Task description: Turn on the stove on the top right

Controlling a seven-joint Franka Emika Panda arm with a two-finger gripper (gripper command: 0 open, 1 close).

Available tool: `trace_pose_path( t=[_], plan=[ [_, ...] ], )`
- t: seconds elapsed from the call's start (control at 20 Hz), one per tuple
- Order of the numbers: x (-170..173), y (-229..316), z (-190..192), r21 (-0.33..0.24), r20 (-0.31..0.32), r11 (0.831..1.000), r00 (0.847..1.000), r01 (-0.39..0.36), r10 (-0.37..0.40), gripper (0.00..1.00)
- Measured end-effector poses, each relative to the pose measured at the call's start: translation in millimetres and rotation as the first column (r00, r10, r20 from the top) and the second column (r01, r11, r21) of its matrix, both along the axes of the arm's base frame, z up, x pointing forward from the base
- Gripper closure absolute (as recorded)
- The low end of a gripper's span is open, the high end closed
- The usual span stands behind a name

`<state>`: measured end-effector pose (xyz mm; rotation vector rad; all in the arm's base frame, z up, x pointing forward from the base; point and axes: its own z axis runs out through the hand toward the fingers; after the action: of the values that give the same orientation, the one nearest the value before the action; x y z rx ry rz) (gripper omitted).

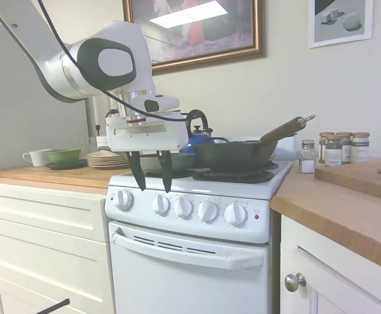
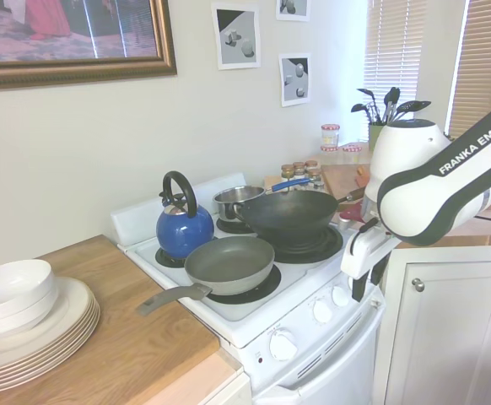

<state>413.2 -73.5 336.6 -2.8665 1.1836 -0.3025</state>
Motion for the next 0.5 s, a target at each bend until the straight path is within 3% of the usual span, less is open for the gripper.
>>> trace_pose_path(
  t=[0.5],
  plan=[
    [-1.3,0.9,-2.0,0.011,0.005,1.000,1.000,0.012,-0.012,0.00]
  ],
)
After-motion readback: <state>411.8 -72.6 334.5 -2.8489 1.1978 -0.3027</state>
